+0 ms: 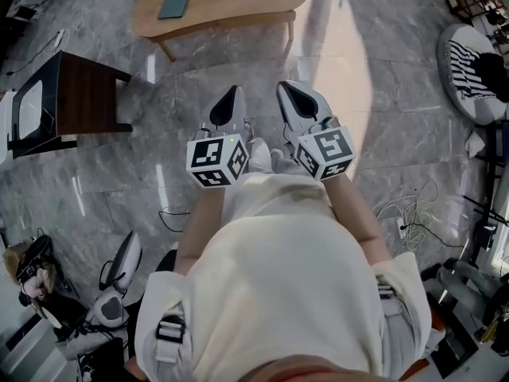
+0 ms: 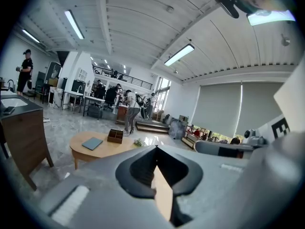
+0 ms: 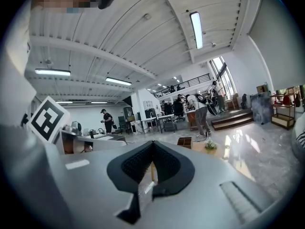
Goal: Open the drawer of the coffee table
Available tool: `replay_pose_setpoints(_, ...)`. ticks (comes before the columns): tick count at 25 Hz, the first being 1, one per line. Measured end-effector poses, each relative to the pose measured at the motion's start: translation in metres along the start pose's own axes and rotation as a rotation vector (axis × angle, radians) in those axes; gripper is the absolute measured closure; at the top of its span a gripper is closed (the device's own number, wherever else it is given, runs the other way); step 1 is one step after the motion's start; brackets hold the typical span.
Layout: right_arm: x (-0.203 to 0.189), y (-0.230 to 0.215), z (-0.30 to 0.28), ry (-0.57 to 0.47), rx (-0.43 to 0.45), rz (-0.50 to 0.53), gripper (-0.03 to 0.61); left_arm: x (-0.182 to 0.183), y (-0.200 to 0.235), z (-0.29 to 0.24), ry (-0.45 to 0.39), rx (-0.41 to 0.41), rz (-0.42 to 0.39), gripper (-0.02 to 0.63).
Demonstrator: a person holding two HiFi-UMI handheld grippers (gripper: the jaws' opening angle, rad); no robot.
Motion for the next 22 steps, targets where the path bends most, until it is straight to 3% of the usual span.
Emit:
replay_pose_setpoints(11, 0.001, -0.02, -0.023, 0.002, -0.019, -0.034, 0.577, 0.006, 0.021, -0.031, 0.027, 0.008, -0.012, 0.612)
replay_pose_setpoints(22, 0.014, -0.054, -0.109, 0.043, -0.038, -0.035, 0.577, 0.026, 0.083, -0.102, 0.034, 0.01, 0.024, 0.612)
Point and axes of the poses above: the fingertips, and each gripper's own axes: z backward along the fingers, y to its left, x out of its top, the point moved 9 cm from there along z, backward along the fingers, and after that the axes turned 9 degrees about -x, right-handed, at the moved point
